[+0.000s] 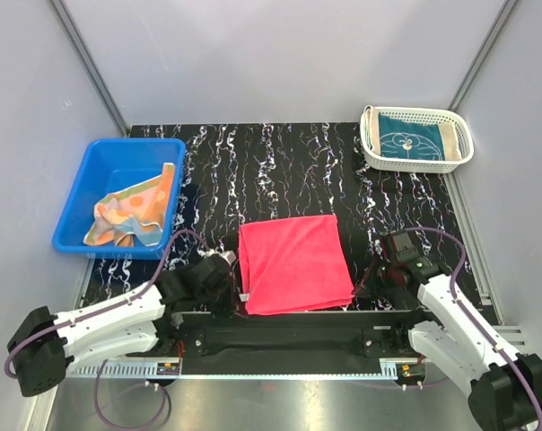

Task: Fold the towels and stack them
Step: Fold the towel

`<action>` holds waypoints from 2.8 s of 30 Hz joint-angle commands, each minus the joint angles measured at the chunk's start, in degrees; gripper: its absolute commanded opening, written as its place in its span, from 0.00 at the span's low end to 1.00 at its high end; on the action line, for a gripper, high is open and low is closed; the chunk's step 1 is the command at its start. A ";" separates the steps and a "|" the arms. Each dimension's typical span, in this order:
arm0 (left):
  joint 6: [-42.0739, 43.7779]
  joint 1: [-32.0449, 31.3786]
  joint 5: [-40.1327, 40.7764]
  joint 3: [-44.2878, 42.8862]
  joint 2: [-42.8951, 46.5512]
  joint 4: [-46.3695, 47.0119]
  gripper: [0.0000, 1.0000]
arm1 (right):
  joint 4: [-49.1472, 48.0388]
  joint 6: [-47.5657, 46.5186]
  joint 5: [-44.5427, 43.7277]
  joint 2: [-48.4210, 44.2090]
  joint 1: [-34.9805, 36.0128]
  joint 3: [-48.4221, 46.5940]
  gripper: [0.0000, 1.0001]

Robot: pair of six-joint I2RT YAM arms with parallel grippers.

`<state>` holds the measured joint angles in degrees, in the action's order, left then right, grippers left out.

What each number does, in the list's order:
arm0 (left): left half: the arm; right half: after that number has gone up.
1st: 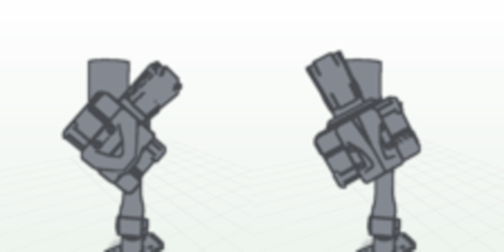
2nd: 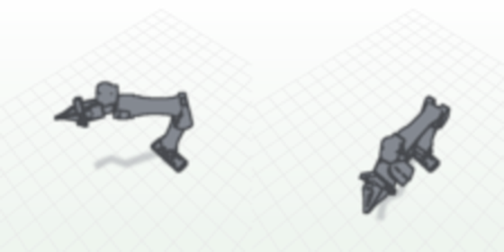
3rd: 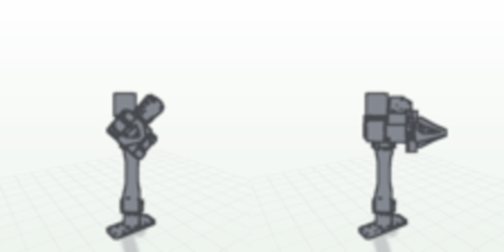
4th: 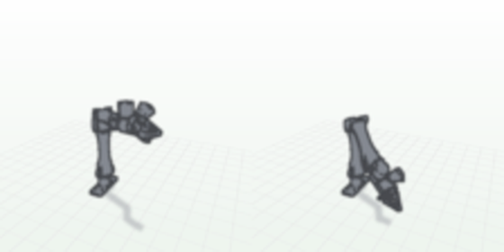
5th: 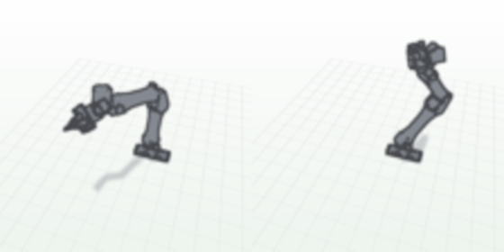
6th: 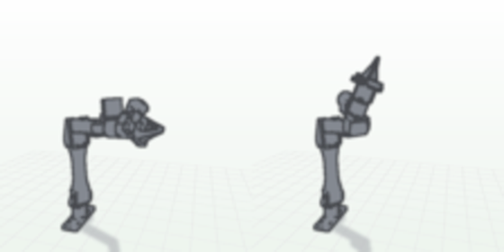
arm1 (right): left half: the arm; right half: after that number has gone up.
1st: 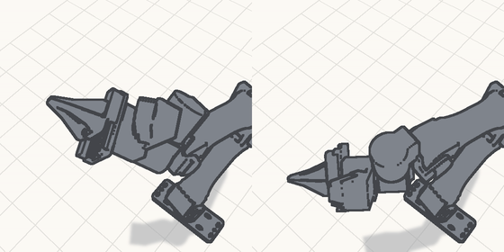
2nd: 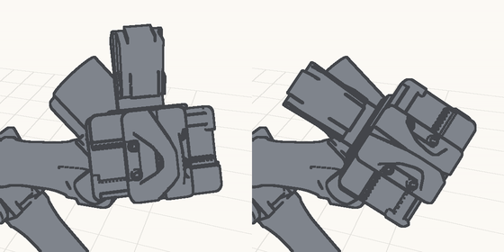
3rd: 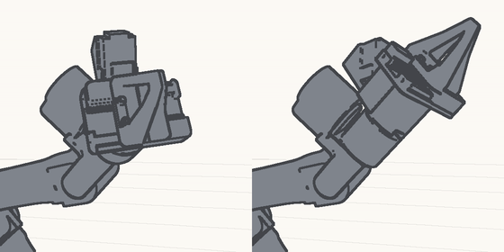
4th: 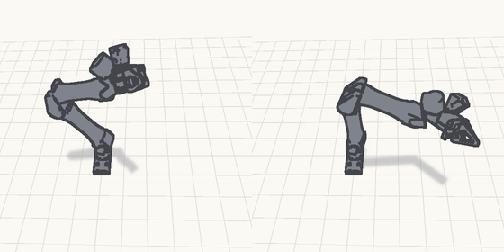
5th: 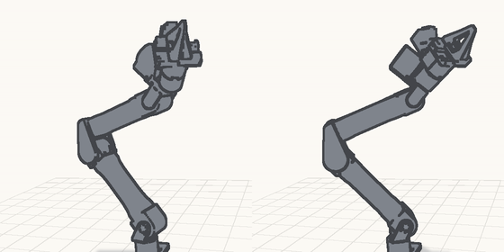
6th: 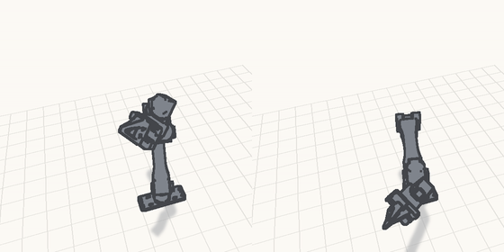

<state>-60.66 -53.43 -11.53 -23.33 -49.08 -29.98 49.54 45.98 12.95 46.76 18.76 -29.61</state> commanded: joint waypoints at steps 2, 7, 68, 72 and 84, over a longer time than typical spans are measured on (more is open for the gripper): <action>-2.97 -0.98 0.98 1.89 -1.89 6.60 0.00 | -2.94 2.27 -0.64 -0.62 0.48 2.52 0.03; -0.86 -1.15 3.44 -0.82 -4.97 2.74 0.19 | -4.45 2.54 -1.52 1.49 0.57 4.56 0.28; 26.39 25.39 14.96 -44.52 -53.05 -1.23 0.41 | -32.49 0.52 -2.40 23.99 1.71 2.89 0.18; 26.74 25.39 14.96 -45.31 -54.27 -1.05 0.38 | -32.40 0.43 -2.32 24.17 1.71 2.89 0.18; 26.56 25.65 15.48 -47.33 -56.13 -1.49 0.25 | -32.14 0.61 -3.28 23.38 1.71 4.20 0.17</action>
<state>-34.26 -28.36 2.02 -67.90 -104.88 -32.51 18.28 46.94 12.91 70.57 19.94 -26.89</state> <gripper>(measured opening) 0.285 0.175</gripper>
